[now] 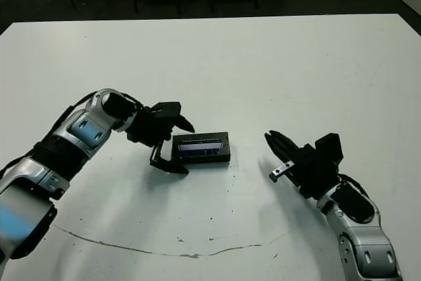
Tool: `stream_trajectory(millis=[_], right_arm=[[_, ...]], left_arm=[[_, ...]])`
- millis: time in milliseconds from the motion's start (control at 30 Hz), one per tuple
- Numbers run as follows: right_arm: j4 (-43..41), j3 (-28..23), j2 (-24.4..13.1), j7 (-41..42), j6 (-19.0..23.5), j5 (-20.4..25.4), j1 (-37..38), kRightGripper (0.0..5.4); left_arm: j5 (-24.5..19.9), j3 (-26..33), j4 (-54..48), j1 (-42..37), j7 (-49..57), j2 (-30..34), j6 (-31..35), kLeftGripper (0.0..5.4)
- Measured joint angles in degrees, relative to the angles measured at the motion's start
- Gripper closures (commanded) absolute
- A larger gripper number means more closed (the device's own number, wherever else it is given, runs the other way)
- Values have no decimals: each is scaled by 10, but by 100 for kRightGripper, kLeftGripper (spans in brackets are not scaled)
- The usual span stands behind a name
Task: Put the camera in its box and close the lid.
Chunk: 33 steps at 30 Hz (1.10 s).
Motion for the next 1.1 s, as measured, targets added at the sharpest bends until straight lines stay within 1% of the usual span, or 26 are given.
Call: stream_trajectory(millis=[167,300,467,700,833,900,1000,1067,1100], right_arm=[[0,0,0,0,-1,0,0,540],[-3,1,1,-6,0,0,2,540],[1,1,1,-5,-7,0,2,540],[-2,3,1,-9,-5,-1,4,540],[-4,6,1,-12,-5,-1,4,540],[-4,7,2,-12,-5,-1,4,540],[-4,9,3,-13,-4,0,4,540],[-7,11,5,-16,2,0,4,540],[-9,12,6,-20,5,-1,4,540]], left_arm=[[-8,8,5,7,-1,4,0,1],[-13,19,-5,19,-10,24,-1,1],[-16,40,-38,50,-10,67,-22,1],[-21,76,-93,97,-9,139,-27,1],[-28,103,-123,126,-2,174,-9,1],[-30,124,-147,144,21,189,-5,1],[-49,179,-192,159,79,191,1,9],[-62,223,-246,175,152,174,28,29],[-70,244,-277,186,198,155,41,44]])
